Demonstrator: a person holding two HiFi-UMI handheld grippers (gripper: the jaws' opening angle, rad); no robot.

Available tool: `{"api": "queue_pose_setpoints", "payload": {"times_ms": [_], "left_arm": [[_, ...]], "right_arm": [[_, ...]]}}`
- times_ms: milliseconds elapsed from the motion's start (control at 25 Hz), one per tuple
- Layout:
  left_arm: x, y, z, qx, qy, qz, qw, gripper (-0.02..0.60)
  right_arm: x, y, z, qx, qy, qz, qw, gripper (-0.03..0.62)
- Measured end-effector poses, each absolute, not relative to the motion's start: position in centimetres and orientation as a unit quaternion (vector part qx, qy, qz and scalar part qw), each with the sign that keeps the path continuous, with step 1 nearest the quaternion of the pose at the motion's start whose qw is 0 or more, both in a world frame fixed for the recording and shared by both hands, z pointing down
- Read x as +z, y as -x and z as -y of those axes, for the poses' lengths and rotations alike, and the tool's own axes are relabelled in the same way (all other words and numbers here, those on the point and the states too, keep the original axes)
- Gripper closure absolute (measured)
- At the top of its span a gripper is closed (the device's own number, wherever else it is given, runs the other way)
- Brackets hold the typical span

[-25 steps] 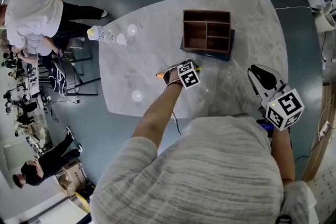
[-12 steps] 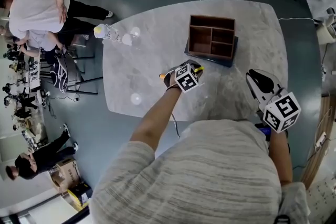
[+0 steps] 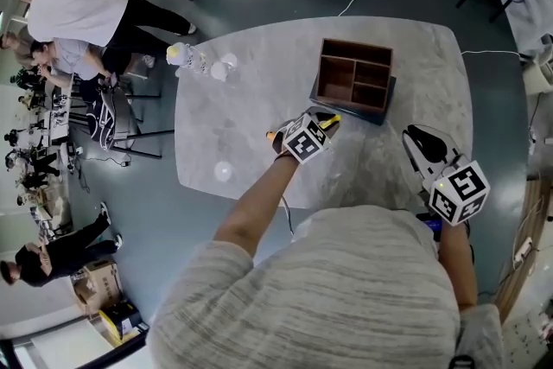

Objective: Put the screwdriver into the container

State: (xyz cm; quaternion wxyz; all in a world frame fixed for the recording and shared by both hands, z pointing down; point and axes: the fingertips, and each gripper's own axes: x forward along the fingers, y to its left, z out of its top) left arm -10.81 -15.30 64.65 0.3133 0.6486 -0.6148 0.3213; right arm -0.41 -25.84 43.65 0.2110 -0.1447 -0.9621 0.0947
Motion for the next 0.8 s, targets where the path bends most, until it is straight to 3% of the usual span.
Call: {"api": "queue_pose_setpoints", "payload": {"times_ms": [800], "left_arm": [[51.7,12.8,19.9,0.091,-0.636,0.731,0.229,0.506]], "right_arm": [[43.1,0.6,25.9,0.089,0.144,0.965,0.201,0.579]]}}
